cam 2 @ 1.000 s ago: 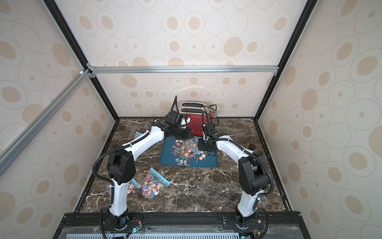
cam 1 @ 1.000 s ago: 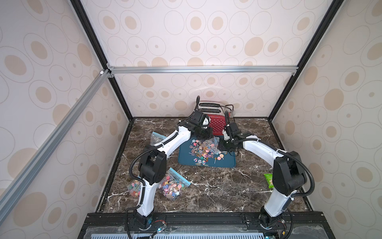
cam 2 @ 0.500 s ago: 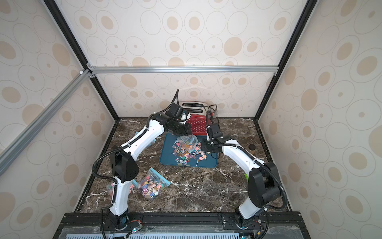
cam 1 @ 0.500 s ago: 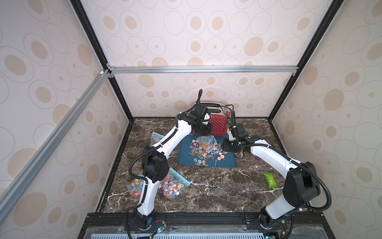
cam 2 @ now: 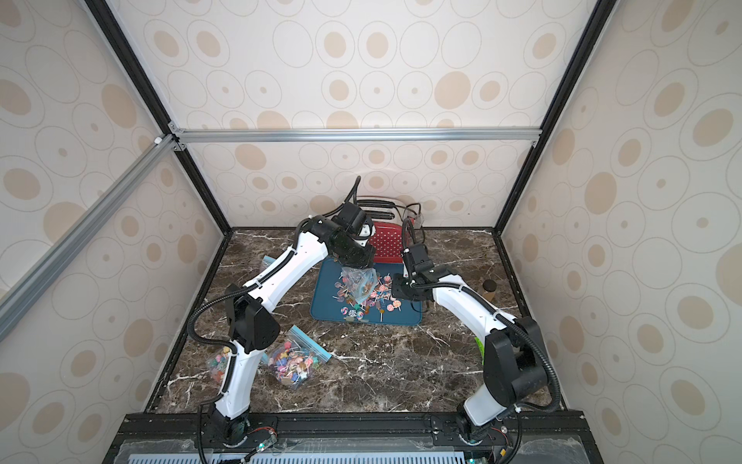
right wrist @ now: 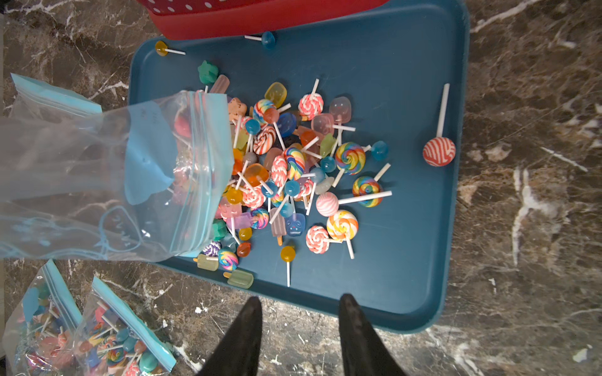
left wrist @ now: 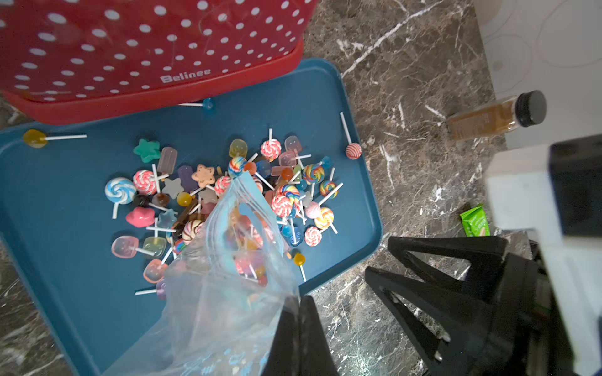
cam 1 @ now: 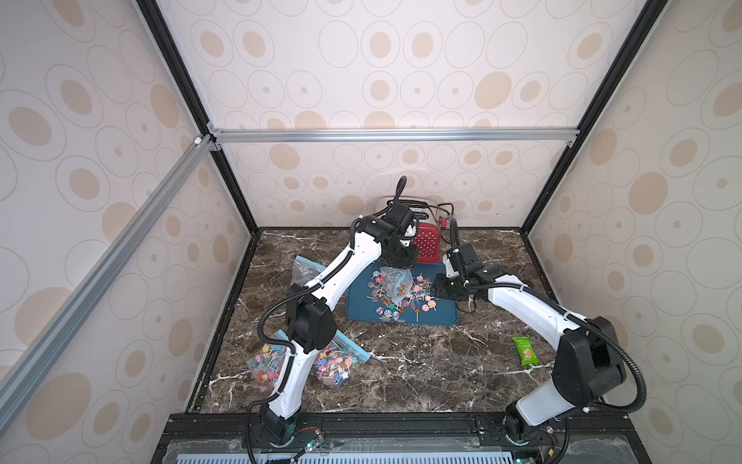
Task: Pour candies out of the ziploc bag
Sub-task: 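Pour the candies out of the ziploc bag onto the tray, then place the ziploc bag at the center of the board.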
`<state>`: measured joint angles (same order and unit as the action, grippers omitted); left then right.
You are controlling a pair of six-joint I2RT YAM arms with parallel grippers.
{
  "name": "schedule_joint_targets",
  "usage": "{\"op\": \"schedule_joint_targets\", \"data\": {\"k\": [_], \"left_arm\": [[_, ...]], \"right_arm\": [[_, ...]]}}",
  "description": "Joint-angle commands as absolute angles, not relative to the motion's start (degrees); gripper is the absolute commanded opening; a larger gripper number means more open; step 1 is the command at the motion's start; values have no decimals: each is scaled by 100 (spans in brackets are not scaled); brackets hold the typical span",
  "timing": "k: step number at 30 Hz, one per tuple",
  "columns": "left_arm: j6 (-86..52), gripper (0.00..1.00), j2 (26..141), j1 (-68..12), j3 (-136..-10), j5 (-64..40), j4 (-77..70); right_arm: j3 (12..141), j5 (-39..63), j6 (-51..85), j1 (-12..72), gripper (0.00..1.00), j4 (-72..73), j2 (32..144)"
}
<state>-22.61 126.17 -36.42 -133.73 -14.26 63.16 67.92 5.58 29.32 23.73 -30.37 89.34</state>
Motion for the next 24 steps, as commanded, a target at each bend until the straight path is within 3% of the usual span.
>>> {"op": "schedule_joint_targets", "data": {"k": [1,6,12,18,24], "left_arm": [[-2030,0,12289,-3630,-13779,-673,6843],[-2071,0,11797,-3564,-13591,145,6935],[-2308,0,10806,-2835,-12382,365,6448],[-2698,0,10205,-1520,-10837,-919,4916],[-3155,0,10812,-763,-10525,-2049,3346]], "right_arm": [[6715,562,2973,2375,42,-3017,8752],[6640,612,2976,2375,42,-3011,8659],[6491,708,2896,2380,42,-3038,8397],[6366,877,2808,2383,42,-3068,8190],[6277,969,2812,2382,42,-3076,8117]]}}
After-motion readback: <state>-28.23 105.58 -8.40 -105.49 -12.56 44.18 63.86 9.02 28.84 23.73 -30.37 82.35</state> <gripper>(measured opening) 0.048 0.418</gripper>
